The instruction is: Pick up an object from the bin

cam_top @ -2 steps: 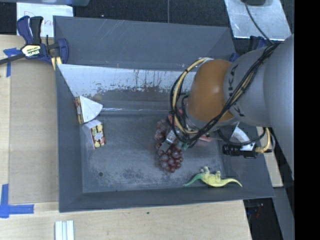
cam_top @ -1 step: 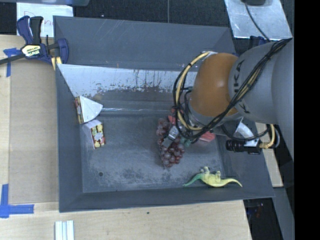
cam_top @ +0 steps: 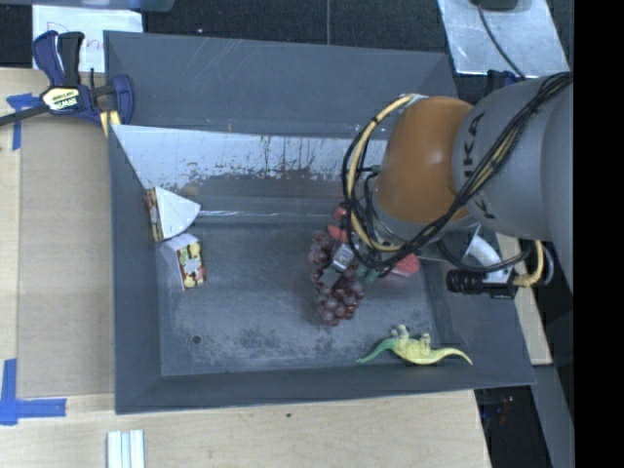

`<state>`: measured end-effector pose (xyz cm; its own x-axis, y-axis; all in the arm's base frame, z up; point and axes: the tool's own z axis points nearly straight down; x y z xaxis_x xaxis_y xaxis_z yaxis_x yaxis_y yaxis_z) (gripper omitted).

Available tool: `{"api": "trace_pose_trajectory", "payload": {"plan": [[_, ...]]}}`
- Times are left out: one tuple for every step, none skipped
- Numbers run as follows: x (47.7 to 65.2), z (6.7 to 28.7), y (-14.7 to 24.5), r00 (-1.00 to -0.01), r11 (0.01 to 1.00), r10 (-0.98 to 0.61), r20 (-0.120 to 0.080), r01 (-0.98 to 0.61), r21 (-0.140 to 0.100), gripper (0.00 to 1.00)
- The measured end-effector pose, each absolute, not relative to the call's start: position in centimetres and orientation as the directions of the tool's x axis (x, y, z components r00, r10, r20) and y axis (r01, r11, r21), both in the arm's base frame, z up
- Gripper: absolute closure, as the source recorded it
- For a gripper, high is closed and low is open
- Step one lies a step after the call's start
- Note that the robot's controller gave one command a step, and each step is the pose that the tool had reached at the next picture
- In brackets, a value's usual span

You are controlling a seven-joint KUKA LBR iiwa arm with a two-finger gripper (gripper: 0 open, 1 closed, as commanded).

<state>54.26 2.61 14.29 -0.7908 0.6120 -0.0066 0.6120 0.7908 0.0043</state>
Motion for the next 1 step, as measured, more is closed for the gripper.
{"api": "trace_pose_trajectory", "payload": {"plan": [[54.39, 19.3, 2.61, -0.791, 0.791, 0.612, -0.011, 0.612, 0.008, 1.0]]}}
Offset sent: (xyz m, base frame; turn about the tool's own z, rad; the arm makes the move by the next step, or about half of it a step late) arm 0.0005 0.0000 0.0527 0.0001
